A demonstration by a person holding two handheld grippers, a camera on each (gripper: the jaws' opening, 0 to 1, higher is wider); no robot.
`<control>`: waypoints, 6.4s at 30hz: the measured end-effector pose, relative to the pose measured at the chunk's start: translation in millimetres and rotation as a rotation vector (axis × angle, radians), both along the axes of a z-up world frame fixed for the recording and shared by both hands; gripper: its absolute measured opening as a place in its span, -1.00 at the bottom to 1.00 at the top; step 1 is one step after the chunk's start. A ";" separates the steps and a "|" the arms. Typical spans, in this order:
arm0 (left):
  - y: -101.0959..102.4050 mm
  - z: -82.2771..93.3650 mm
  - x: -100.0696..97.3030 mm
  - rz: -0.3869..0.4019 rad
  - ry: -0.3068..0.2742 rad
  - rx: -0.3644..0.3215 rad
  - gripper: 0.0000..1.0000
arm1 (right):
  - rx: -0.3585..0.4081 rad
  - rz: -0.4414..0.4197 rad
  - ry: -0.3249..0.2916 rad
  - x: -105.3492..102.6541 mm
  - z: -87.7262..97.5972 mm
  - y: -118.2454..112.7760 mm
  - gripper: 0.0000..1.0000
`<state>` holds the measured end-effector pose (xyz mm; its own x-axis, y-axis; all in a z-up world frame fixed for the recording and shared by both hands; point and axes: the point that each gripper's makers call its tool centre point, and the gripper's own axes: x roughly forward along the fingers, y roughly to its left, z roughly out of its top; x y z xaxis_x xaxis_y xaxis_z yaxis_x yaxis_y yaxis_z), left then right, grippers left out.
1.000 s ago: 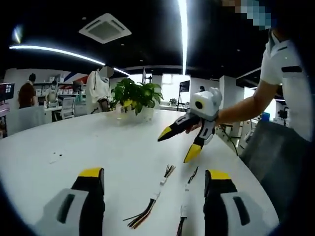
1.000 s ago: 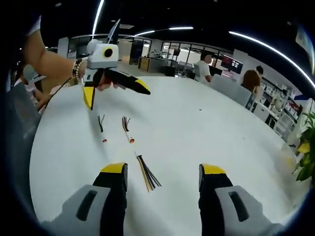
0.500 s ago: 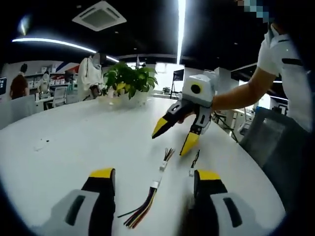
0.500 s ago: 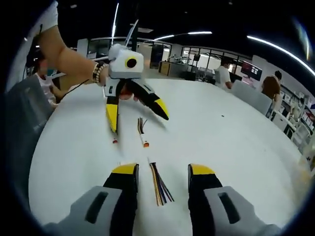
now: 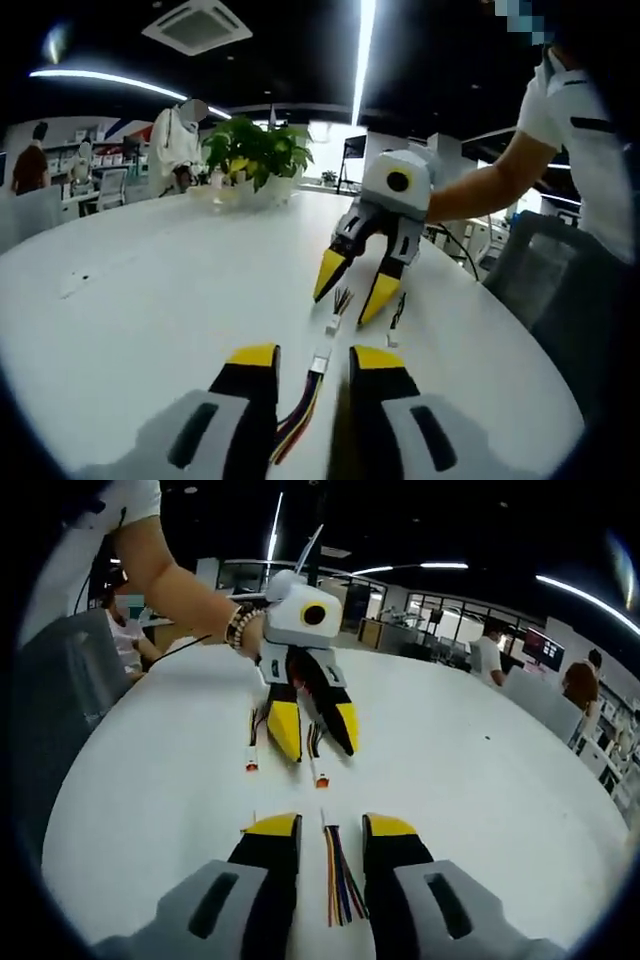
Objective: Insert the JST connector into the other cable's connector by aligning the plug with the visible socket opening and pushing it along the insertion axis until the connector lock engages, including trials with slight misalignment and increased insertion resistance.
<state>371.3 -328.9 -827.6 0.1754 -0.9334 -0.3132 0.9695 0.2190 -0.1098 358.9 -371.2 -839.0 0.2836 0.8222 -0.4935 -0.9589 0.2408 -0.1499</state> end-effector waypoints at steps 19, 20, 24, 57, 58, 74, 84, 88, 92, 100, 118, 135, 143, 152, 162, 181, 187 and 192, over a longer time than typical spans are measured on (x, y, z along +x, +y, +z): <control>0.8 -10.4 -5.4 -0.031 0.022 0.009 -0.70 | 0.072 0.033 0.074 -7.1 -8.2 5.6 -0.85; 1.2 -10.3 -5.6 -0.033 0.019 0.008 -0.71 | 0.079 0.038 0.071 -7.4 -8.2 5.8 -0.86; 1.6 -10.0 -6.3 -0.035 0.019 0.003 -0.73 | 0.115 0.031 0.096 -6.1 -7.1 4.9 -0.82; 1.1 16.3 -8.2 -0.116 -0.130 0.113 -0.99 | 0.092 0.095 0.067 -3.5 20.7 10.0 -0.93; 0.8 18.8 -9.1 -0.119 -0.133 0.115 -0.99 | 0.091 0.095 0.063 -6.7 24.1 11.9 -0.93; -3.6 29.9 -17.9 -0.163 -0.213 0.180 -1.00 | 0.065 0.125 0.002 -19.7 50.1 26.3 -0.94; -1.1 25.4 -13.9 -0.161 -0.213 0.197 -1.00 | 0.035 0.122 -0.004 -13.8 40.3 27.1 -0.93; -0.7 23.7 -12.6 -0.154 -0.212 0.208 -1.00 | 0.033 0.115 -0.001 -12.0 39.9 27.7 -0.93; -0.3 23.0 -14.1 -0.146 -0.207 0.225 -1.00 | 0.020 0.118 -0.008 -11.5 38.3 28.0 -0.93; -1.0 21.7 -17.1 -0.136 -0.204 0.247 -1.00 | 0.008 0.116 -0.013 -8.7 36.5 26.9 -0.93; -7.7 29.9 -24.8 -0.117 -0.190 0.263 -1.00 | -0.008 0.120 -0.022 -9.1 38.6 34.7 -0.94; -15.8 25.6 -27.1 -0.141 -0.187 0.264 -1.00 | -0.032 0.114 -0.006 -12.3 32.4 31.3 -0.95; -16.2 23.6 -25.8 -0.145 -0.178 0.266 -1.00 | -0.037 0.118 -0.009 -14.9 30.4 30.6 -0.94; -16.9 6.7 -12.6 -0.144 -0.205 0.312 -1.00 | -0.057 0.121 -0.023 -11.0 14.8 31.7 -0.93; -14.1 -9.5 -6.2 -0.130 -0.166 0.341 -0.99 | -0.044 0.087 0.016 -8.9 0.7 32.5 -0.92; -8.7 -15.1 -8.7 -0.105 -0.162 0.382 -0.88 | -0.032 0.037 0.076 -4.1 -9.0 30.3 -0.90; -10.2 -14.7 -11.5 -0.112 -0.178 0.390 -0.89 | -0.021 0.018 0.089 -1.2 -8.4 29.5 -0.78; -8.8 -12.4 -11.3 -0.079 -0.182 0.391 -0.70 | -0.028 0.011 0.081 0.4 -7.4 27.5 -0.74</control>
